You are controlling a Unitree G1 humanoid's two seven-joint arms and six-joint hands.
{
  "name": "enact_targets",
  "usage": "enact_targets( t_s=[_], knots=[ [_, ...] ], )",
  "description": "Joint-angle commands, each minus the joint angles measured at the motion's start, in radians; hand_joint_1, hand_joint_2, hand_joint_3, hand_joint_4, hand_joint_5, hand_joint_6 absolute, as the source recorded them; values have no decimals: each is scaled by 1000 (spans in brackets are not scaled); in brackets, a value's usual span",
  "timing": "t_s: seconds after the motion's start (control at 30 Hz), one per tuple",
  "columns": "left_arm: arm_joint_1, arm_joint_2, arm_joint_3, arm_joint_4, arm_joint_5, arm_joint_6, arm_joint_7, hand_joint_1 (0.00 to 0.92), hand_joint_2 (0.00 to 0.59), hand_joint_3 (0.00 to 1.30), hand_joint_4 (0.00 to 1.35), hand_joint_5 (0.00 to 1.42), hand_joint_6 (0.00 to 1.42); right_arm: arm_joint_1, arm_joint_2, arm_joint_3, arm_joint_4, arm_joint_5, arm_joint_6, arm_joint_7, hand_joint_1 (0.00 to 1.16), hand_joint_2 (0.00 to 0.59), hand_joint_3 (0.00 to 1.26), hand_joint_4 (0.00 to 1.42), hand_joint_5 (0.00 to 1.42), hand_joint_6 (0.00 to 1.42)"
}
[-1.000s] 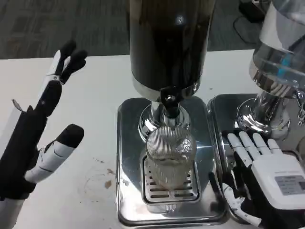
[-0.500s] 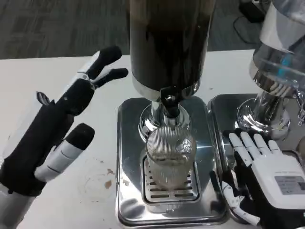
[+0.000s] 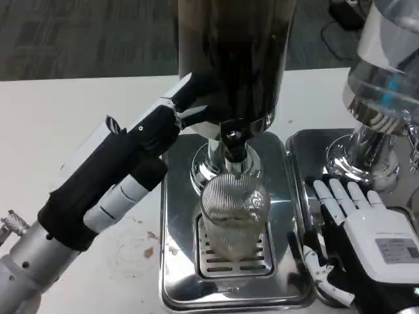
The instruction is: Grasp the cup under the faucet to collect the drink, then remove the cup.
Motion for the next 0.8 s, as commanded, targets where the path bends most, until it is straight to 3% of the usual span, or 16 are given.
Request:
enact_targets(
  t_s=[0.03, 0.4, 0.57, 0.8],
  knots=[
    [-34, -27, -9, 29, -1, 55, -50, 0, 163, 68, 0, 176, 116, -5, 4, 1, 12, -6, 6, -3, 307, 547, 25, 0, 0, 0],
    [-64, -66, -11, 36, 17, 108, -127, 0, 166, 92, 0, 144, 91, 4, 21, 4, 14, -5, 16, -13, 304, 547, 33, 0, 0, 0],
    [-58, -58, -18, 2, 23, 112, -156, 0, 167, 110, 0, 151, 88, 1, 22, 3, 17, -2, 15, -10, 304, 547, 40, 0, 0, 0],
    [-55, -7, -11, -50, 94, 96, -170, 0, 167, 144, 0, 165, 87, -4, 25, -3, 21, 12, 13, -7, 303, 547, 43, 0, 0, 0]
  ],
)
